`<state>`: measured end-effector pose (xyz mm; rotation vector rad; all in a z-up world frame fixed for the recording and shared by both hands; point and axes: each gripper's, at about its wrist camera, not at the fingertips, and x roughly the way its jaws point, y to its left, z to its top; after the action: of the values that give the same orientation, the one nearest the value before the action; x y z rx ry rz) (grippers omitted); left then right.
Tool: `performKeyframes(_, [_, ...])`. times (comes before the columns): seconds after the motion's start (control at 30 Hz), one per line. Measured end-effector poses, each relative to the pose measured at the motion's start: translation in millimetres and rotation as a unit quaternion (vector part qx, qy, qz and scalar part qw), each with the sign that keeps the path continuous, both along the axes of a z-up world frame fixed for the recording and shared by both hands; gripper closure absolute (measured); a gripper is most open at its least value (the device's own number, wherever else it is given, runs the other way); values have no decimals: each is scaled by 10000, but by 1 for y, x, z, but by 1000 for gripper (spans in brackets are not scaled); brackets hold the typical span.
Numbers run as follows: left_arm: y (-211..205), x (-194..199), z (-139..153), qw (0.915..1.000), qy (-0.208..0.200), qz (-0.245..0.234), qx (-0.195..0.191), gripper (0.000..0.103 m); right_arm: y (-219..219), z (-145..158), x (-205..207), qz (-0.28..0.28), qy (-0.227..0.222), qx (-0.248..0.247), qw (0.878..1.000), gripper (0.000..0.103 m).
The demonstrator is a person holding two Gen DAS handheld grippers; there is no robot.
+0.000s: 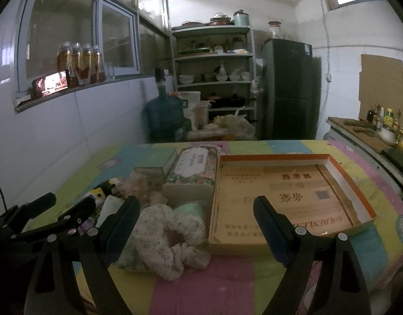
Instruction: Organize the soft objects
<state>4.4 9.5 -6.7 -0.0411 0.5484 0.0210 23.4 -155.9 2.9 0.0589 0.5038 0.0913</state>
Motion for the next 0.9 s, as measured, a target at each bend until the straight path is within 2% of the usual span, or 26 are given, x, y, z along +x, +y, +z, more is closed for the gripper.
performKeyframes(0.9, [0,1,-2,10000,0,7,-38,22,5,-3,-5,140,45,134,9998,14])
